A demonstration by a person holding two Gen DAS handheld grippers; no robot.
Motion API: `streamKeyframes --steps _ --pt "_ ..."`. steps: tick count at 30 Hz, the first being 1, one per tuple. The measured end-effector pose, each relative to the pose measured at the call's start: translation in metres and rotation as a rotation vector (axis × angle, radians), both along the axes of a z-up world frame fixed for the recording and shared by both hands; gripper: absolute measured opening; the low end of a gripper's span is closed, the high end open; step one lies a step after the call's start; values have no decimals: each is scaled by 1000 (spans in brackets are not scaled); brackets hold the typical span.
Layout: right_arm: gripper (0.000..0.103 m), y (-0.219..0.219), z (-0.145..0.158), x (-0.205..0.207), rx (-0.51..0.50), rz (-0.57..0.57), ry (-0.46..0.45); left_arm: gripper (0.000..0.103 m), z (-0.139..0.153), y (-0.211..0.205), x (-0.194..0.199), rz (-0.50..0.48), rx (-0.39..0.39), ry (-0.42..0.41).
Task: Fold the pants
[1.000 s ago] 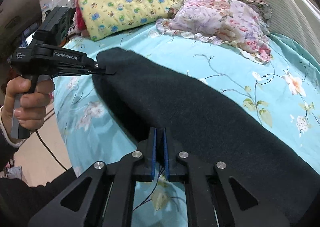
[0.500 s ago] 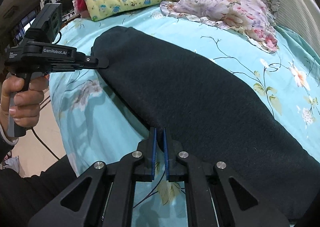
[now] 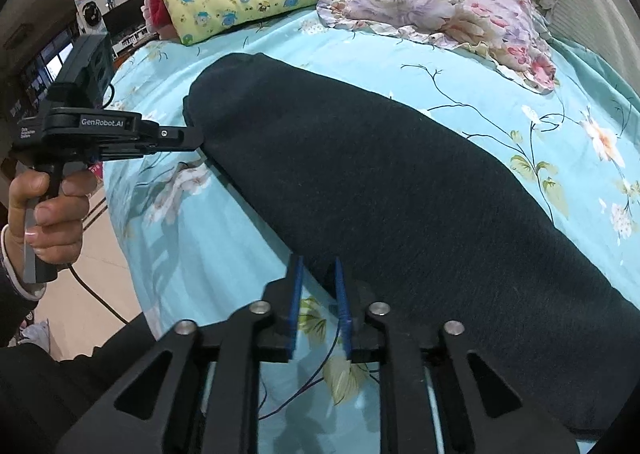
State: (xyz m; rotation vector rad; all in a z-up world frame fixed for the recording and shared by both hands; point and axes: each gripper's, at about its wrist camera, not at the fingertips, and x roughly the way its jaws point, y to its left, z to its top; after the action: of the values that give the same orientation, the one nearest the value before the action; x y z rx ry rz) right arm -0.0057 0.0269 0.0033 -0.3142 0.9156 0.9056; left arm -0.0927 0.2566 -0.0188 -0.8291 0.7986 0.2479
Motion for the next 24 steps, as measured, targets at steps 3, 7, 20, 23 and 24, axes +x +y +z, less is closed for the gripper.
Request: streamKeyframes --steps 3,7,20,23,24 --pt "40 -1 2 -3 20 0 3 27 0 8 -8 22 -17 -1" --pt "41 -2 7 -4 64 -3 20 41 3 18 -15 62 -33 0" --pt "45 -13 25 22 186 -98 72 68 2 48 0 148 -126 57" --pt "45 -19 29 37 210 -143 86 69 1 53 9 160 -126 80" --pt "45 -21 30 43 222 -157 95 69 1 55 12 163 -125 89"
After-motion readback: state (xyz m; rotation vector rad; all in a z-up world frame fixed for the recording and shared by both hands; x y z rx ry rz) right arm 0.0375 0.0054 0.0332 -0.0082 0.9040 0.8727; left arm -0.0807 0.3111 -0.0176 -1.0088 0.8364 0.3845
